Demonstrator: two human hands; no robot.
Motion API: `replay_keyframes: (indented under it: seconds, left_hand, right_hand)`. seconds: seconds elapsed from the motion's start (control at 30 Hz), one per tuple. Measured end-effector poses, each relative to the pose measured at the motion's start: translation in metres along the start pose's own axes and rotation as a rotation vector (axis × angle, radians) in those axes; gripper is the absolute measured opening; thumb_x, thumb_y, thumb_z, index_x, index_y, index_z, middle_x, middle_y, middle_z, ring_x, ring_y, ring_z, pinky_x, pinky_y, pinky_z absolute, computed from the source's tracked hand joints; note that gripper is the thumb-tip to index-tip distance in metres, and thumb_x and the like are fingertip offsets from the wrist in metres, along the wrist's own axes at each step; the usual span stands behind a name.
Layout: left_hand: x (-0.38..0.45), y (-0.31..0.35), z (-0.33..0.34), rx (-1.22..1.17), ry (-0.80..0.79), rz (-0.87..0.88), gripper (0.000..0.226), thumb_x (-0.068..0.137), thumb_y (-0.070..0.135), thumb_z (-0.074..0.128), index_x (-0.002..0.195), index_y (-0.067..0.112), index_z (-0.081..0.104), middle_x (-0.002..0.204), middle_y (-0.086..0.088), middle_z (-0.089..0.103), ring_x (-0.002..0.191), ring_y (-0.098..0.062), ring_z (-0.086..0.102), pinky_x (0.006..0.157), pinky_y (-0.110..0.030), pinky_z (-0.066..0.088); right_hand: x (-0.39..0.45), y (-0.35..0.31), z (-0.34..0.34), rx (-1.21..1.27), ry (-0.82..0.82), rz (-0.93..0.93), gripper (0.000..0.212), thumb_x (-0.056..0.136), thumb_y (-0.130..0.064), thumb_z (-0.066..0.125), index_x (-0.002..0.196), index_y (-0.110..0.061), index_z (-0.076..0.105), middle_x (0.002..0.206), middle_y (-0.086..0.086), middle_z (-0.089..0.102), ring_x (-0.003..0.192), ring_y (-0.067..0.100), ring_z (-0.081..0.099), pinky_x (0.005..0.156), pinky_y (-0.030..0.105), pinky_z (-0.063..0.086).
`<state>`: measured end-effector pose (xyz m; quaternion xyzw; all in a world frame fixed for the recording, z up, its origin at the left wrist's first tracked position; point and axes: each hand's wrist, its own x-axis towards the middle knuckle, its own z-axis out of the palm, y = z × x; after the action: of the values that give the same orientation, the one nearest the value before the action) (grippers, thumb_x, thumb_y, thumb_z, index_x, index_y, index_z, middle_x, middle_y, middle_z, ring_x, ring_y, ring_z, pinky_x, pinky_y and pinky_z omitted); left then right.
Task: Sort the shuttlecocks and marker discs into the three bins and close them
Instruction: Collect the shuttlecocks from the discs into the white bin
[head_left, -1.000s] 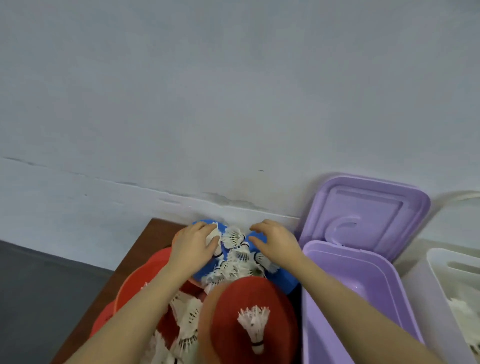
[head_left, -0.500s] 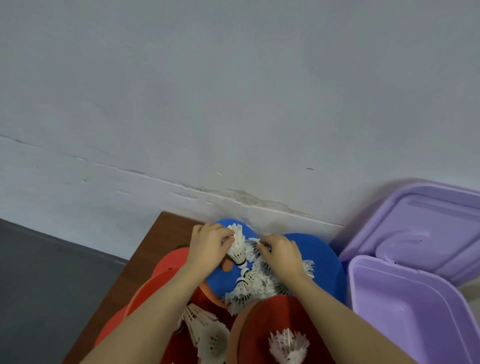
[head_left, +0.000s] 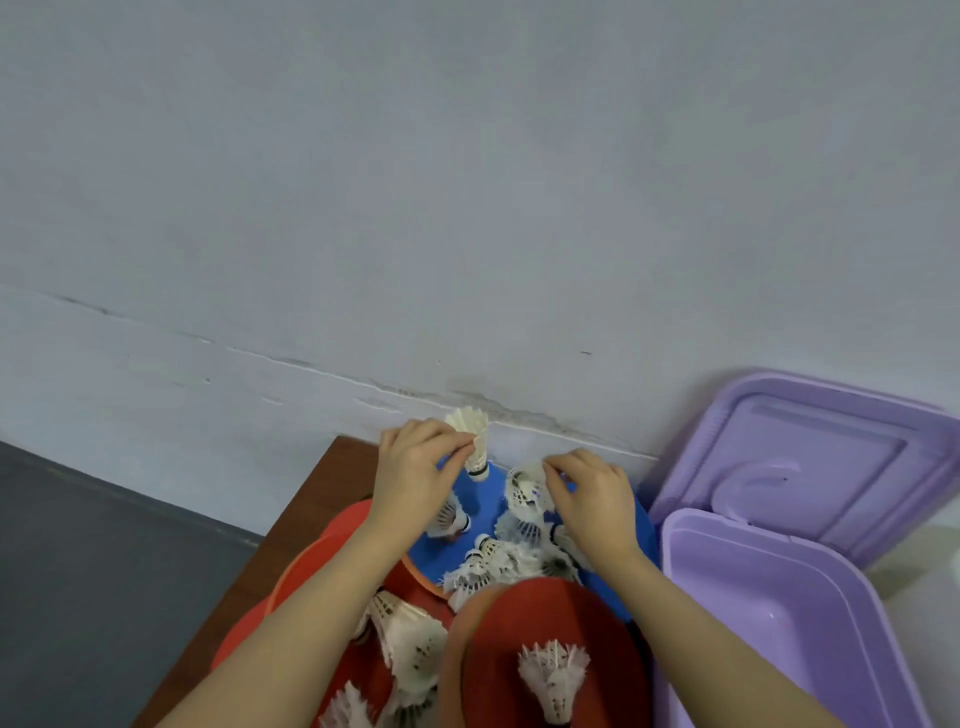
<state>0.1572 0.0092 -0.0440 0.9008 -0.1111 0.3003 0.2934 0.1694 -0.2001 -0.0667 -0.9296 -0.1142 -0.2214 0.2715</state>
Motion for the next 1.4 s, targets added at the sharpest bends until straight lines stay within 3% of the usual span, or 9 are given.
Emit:
replay_keyframes:
  seconds: [0.13,0.27,0.4,0.73,0.87,1.0,1.1,1.27,1.4]
  left_hand:
    - [0.005,0.047,-0.010,-0.011,0.059,0.134,0.024,0.083,0.034,0.054,0.087,0.020,0.073,0.080,0.008,0.065,0.080,-0.007,0.049,0.075,-0.024,0.028]
    - [0.006,0.108,-0.006,-0.029,0.102,0.267,0.022,0.084,0.032,0.055,0.083,0.020,0.073,0.077,0.008,0.065,0.080,-0.008,0.049,0.074,-0.025,0.029]
    - [-0.005,0.180,0.014,-0.118,0.141,0.326,0.019,0.083,0.031,0.057,0.080,0.020,0.073,0.075,0.008,0.064,0.076,-0.009,0.049,0.073,-0.024,0.028]
    - [-0.057,0.361,0.088,-0.303,0.036,0.376,0.018,0.081,0.030,0.059,0.079,0.019,0.073,0.077,0.007,0.066,0.078,-0.009,0.050,0.072,-0.025,0.028]
    - [-0.067,0.411,0.122,-0.307,-0.045,0.346,0.020,0.080,0.034,0.057,0.077,0.022,0.073,0.074,0.009,0.065,0.077,-0.008,0.048,0.070,-0.025,0.029]
    - [-0.066,0.438,0.150,-0.259,-0.127,0.308,0.025,0.080,0.038,0.053,0.077,0.023,0.074,0.072,0.009,0.064,0.077,-0.007,0.046,0.070,-0.021,0.023]
    - [-0.063,0.445,0.166,-0.204,-0.214,0.262,0.021,0.079,0.035,0.058,0.078,0.022,0.074,0.075,0.008,0.066,0.078,-0.013,0.055,0.072,-0.026,0.030]
    - [-0.064,0.434,0.173,-0.072,-0.347,0.283,0.029,0.079,0.037,0.059,0.099,0.020,0.073,0.096,0.004,0.070,0.089,-0.023,0.062,0.074,-0.032,0.036]
    - [-0.066,0.412,0.155,-0.011,-0.327,0.303,0.041,0.083,0.044,0.044,0.103,0.021,0.070,0.098,0.006,0.069,0.089,-0.019,0.062,0.072,-0.030,0.041]
  right_hand:
    - [-0.010,0.005,-0.055,0.022,0.111,-0.075,0.012,0.078,-0.023,0.060,0.077,-0.019,0.071,0.071,-0.006,0.066,0.065,0.019,0.063,0.064,0.034,0.047]
    - [-0.038,0.026,-0.121,-0.002,0.198,-0.114,0.027,0.084,-0.032,0.049,0.077,-0.018,0.071,0.069,-0.004,0.064,0.059,0.021,0.061,0.059,0.034,0.047]
    - [-0.077,0.059,-0.187,-0.048,0.257,-0.064,0.020,0.083,-0.027,0.055,0.078,-0.017,0.071,0.070,-0.004,0.064,0.062,0.021,0.062,0.061,0.035,0.048]
    - [-0.169,0.166,-0.323,-0.081,0.326,0.088,0.003,0.082,-0.011,0.068,0.081,-0.012,0.071,0.075,-0.002,0.063,0.065,0.022,0.059,0.059,0.039,0.050]
    - [-0.189,0.207,-0.353,-0.094,0.311,0.183,0.006,0.083,-0.010,0.068,0.088,-0.012,0.072,0.080,-0.002,0.065,0.070,0.022,0.061,0.061,0.041,0.051]
    - [-0.187,0.234,-0.371,-0.164,0.336,0.204,0.006,0.082,-0.008,0.068,0.086,-0.010,0.072,0.081,0.001,0.067,0.067,0.020,0.060,0.059,0.029,0.047]
    - [-0.181,0.251,-0.372,-0.226,0.314,0.219,0.006,0.081,-0.007,0.069,0.084,-0.011,0.072,0.081,0.002,0.068,0.070,0.025,0.062,0.058,0.034,0.048]
    - [-0.171,0.259,-0.363,-0.189,0.165,0.298,0.024,0.087,-0.020,0.063,0.108,-0.009,0.068,0.106,0.007,0.067,0.101,0.028,0.058,0.087,0.040,0.045]
    - [-0.166,0.245,-0.346,-0.156,0.058,0.228,0.025,0.089,-0.024,0.060,0.112,-0.015,0.066,0.106,0.000,0.066,0.102,0.023,0.057,0.082,0.038,0.047]
